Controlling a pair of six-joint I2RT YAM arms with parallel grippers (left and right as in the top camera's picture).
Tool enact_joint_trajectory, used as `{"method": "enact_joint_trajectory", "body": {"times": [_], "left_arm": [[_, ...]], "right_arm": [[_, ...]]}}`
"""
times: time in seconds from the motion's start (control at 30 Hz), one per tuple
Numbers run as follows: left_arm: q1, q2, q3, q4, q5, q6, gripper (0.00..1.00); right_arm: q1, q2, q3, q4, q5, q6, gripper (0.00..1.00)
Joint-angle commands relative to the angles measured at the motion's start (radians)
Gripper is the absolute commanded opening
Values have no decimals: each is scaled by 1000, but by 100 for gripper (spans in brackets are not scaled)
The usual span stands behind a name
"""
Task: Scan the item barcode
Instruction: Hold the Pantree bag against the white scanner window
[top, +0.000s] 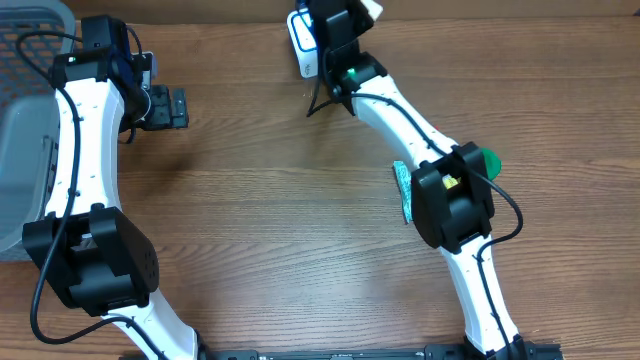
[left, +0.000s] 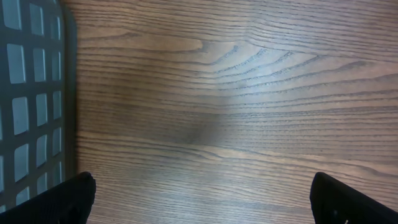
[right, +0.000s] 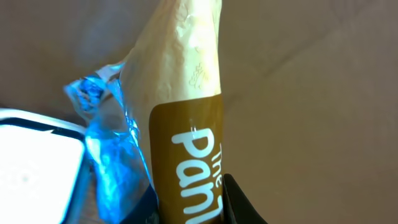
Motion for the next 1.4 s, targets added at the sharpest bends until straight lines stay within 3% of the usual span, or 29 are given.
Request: {"method": "enact_joint_trajectory", "body": {"times": [0.0,0.37,0.8,1.37], "left_arm": [[-2,-9,11,0,4,16,100],[-2,-9,11,0,4,16,99],[-2,-9,11,0,4,16,100],[-2,-9,11,0,4,16,100]], "right_arm": [[41,5,6,-8,-35,25,4],[72,5,6,-160,-164,365,4],[72,5,6,-183,-325,706,4],[59,5,3,-212,-327,725,4]]}}
